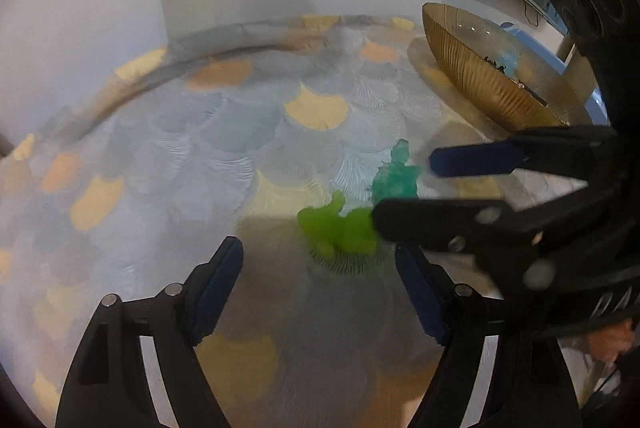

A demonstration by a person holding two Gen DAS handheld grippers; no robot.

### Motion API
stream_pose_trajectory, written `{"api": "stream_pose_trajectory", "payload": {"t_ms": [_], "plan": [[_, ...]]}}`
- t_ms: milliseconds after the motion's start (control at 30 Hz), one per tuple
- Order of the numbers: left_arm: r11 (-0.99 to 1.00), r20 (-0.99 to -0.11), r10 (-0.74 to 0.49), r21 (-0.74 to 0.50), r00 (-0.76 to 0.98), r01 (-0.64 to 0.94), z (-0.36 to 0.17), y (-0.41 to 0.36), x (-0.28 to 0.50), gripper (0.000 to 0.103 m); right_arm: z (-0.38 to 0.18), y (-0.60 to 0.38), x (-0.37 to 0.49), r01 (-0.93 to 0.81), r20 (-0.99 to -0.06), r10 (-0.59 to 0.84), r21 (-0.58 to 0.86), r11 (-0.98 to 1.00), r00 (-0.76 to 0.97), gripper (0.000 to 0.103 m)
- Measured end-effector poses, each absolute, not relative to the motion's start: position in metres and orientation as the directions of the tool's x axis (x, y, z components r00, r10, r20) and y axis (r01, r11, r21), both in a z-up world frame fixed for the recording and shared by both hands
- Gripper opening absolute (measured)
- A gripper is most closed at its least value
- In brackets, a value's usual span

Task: Organize rigid objects
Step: 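Grasp the lime-green toy with the left gripper while the right grasps the teal toy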

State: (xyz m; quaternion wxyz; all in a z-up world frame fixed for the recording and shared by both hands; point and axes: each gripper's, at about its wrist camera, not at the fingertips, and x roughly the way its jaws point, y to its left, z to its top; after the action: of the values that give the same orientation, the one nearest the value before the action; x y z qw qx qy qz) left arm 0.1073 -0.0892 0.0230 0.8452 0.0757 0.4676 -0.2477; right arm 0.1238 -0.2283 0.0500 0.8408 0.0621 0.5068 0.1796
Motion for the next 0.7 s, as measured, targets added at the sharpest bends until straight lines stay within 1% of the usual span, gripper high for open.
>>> {"api": "stream_pose_trajectory", "payload": {"t_ms": [67, 100, 133, 167, 200, 233, 400, 467, 533, 600, 667, 700], "plan": [[0.86, -0.822, -0.363, -0.114, 0.439, 0.497, 0.021, -0.093, 0.111, 0.075, 0.045, -0.227, 0.129, -0.253, -0.828, 0.372, 0.287, 0.924, 0.419, 0.05], [0.856, -0.819, -0.371, -0.119, 0.438, 0.502, 0.021, -0.095, 0.113, 0.071, 0.043, -0.226, 0.131, -0.257, -0.827, 0.373, 0.285, 0.923, 0.421, 0.043], [0.851, -0.815, -0.382, -0.126, 0.436, 0.51, 0.021, -0.097, 0.113, 0.064, 0.039, -0.227, 0.132, -0.264, -0.824, 0.382, 0.292, 0.919, 0.419, 0.038], [0.842, -0.812, -0.397, -0.137, 0.428, 0.521, 0.022, -0.098, 0.114, 0.057, 0.037, -0.228, 0.133, -0.266, -0.823, 0.387, 0.297, 0.917, 0.415, 0.036], [0.834, -0.81, -0.406, -0.138, 0.423, 0.535, 0.023, -0.1, 0.112, 0.042, 0.036, -0.231, 0.133, -0.263, -0.82, 0.383, 0.293, 0.919, 0.424, 0.031], [0.831, -0.811, -0.403, -0.13, 0.425, 0.541, 0.023, -0.102, 0.11, 0.04, 0.036, -0.235, 0.132, -0.256, -0.815, 0.382, 0.295, 0.921, 0.435, 0.03], [0.814, -0.774, -0.459, -0.169, 0.437, 0.555, 0.036, -0.102, 0.089, 0.039, 0.044, -0.254, 0.117, -0.247, -0.78, 0.436, 0.361, 0.899, 0.448, 0.03], [0.811, -0.762, -0.461, -0.152, 0.455, 0.565, 0.045, -0.105, 0.072, 0.039, 0.053, -0.254, 0.103, -0.262, -0.774, 0.431, 0.344, 0.901, 0.464, 0.03], [0.805, -0.751, -0.469, -0.148, 0.465, 0.574, 0.051, -0.107, 0.056, 0.039, 0.063, -0.251, 0.085, -0.283, -0.774, 0.404, 0.297, 0.912, 0.487, 0.03], [0.799, -0.742, -0.486, -0.165, 0.461, 0.578, 0.057, -0.105, 0.044, 0.039, 0.072, -0.249, 0.066, -0.297, -0.771, 0.392, 0.271, 0.915, 0.502, 0.03], [0.788, -0.728, -0.506, -0.173, 0.463, 0.591, 0.062, -0.102, 0.027, 0.039, 0.077, -0.252, 0.053, -0.299, -0.764, 0.408, 0.29, 0.909, 0.5, 0.03], [0.786, -0.723, -0.513, -0.178, 0.462, 0.593, 0.062, -0.101, 0.021, 0.039, 0.078, -0.256, 0.045, -0.294, -0.756, 0.435, 0.327, 0.898, 0.489, 0.03]]}}
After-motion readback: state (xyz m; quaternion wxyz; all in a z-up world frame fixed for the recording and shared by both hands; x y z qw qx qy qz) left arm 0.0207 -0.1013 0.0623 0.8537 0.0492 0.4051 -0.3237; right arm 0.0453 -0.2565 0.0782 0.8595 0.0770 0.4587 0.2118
